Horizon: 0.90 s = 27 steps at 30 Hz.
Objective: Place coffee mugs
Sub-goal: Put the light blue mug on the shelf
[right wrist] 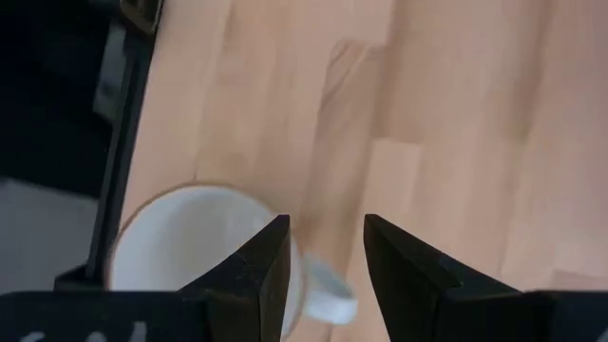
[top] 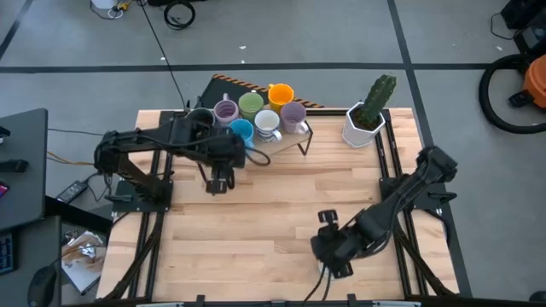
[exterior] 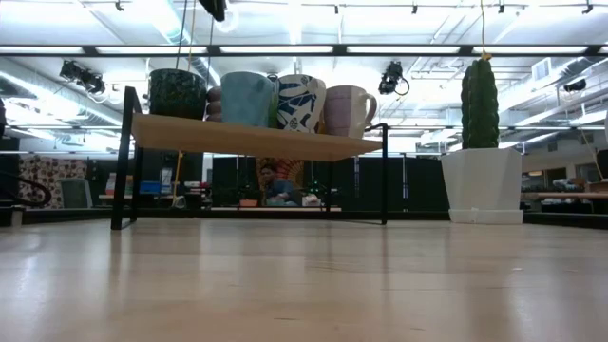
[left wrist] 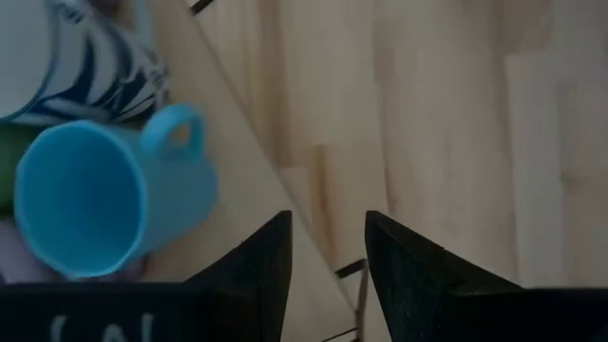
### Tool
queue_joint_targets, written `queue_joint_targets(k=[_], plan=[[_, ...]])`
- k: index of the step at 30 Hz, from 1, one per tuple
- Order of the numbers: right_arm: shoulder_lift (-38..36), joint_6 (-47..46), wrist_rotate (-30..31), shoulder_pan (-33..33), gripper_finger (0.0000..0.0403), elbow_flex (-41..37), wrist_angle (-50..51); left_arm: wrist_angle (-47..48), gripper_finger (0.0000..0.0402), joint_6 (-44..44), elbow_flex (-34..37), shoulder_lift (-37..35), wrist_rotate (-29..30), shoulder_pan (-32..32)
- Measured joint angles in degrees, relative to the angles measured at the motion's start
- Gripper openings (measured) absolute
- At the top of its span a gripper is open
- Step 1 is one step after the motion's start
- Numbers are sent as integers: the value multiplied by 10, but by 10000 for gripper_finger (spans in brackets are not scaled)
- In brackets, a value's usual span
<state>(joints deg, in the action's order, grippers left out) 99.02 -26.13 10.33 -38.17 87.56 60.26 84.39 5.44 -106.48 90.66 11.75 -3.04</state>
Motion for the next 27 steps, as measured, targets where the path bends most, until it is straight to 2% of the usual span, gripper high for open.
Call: queue_joint_targets(k=[6,11,18,22,27], plan=[[82,60,-63,0,151,89,59,0,141,-1,0,0,0,-25],[135,118,-68,0,158,141,107,13,141,-19,0,0,0,-38],[192,200,-72,2,153,162,143,55,141,-51,0,0,0,-62],[200,183,-79,18,126,160,157,56,141,-63,0,-7,0,-75],[200,111,-91,46,59,156,171,56,141,-74,0,-13,0,-83]])
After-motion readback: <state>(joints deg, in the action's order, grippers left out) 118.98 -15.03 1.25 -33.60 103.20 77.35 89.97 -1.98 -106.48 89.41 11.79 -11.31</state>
